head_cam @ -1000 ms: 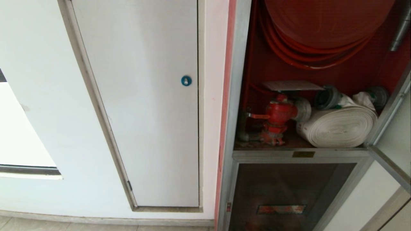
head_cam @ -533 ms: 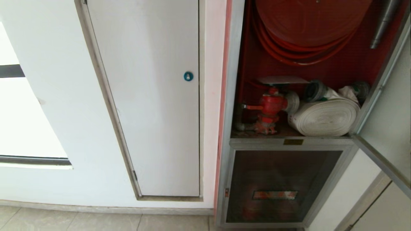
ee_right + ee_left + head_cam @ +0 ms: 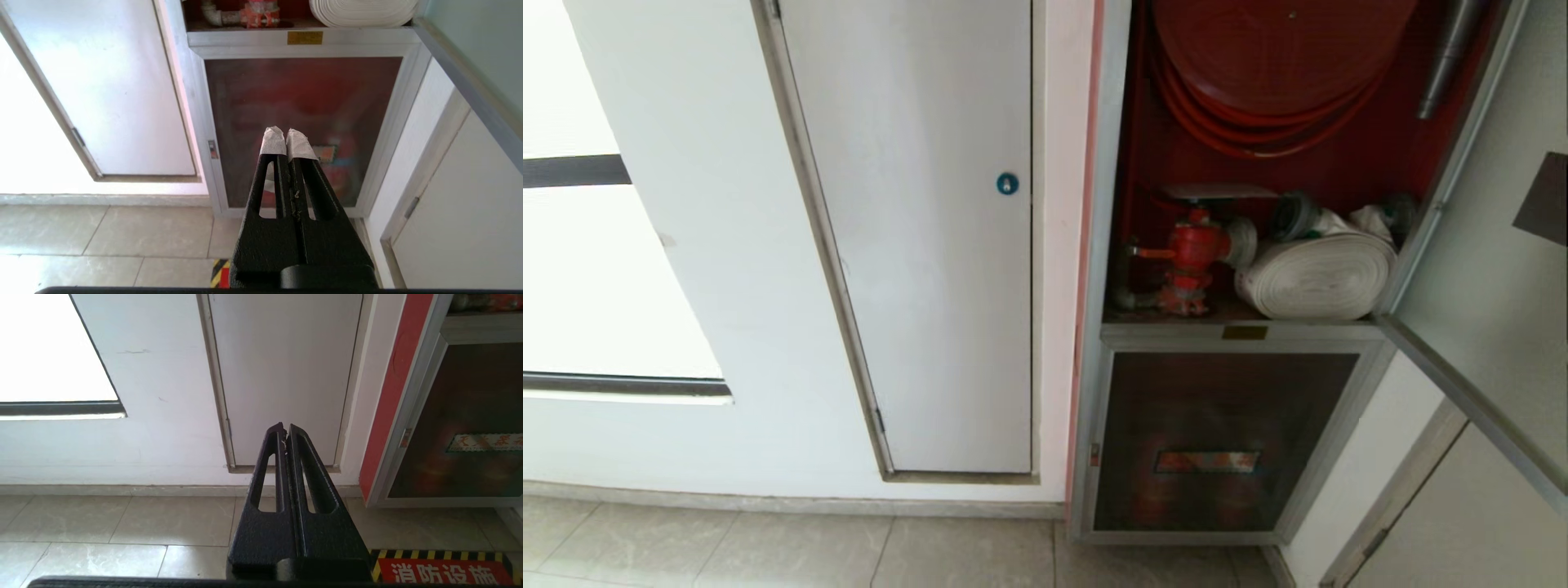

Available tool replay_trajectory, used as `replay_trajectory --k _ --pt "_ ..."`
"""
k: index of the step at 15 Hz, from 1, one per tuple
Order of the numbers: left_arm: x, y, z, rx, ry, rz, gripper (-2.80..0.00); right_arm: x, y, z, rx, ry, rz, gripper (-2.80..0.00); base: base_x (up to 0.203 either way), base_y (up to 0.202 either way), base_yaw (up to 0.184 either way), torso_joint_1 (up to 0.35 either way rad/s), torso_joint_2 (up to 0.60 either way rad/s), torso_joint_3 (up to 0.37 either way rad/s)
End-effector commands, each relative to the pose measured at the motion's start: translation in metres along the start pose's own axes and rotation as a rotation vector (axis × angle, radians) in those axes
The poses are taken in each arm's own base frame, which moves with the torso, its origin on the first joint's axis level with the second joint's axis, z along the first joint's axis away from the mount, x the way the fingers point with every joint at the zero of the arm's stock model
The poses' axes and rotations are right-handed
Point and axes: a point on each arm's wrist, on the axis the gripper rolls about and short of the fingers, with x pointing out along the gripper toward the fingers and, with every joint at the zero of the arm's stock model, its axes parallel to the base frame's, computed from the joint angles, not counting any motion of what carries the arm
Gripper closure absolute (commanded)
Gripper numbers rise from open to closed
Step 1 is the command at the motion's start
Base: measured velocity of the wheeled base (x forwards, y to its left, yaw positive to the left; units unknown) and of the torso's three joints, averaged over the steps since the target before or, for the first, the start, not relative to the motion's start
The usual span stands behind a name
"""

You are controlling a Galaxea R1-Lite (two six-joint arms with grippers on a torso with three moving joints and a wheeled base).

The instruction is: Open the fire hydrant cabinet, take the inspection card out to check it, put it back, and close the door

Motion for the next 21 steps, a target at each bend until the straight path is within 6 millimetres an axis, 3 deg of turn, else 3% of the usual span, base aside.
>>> replay_trajectory --k 1,21 --pt "0.0004 0.0000 -0.0016 0.000 0.005 0.000 0.00 0.0000 0.0000 -0.0003 0.000 -0.001 0.000 0.00 -0.185 0.000 0.001 0.005 0.00 0.000" --pt "0.0005 0.0000 -0.0017 0.000 0.007 0.000 0.00 0.0000 0.0000 -0.0004 0.000 0.000 0.000 0.00 -0.011 0.000 0.000 0.001 0.00 0.001"
